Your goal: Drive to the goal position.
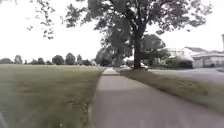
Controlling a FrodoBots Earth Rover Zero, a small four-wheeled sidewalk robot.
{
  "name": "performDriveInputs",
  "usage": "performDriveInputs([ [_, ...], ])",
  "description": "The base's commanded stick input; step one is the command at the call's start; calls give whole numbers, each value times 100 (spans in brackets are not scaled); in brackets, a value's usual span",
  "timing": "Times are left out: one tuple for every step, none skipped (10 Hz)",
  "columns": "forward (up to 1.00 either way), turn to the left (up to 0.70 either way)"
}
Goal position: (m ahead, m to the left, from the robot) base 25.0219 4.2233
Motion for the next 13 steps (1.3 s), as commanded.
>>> performDriveInputs([
  [70, 0],
  [70, 0],
  [70, 0],
  [70, 0],
  [70, 0],
  [70, 0],
  [70, 0],
  [70, 0],
  [70, 0],
  [70, -16],
  [70, -35],
  [70, -35],
  [70, -35],
])
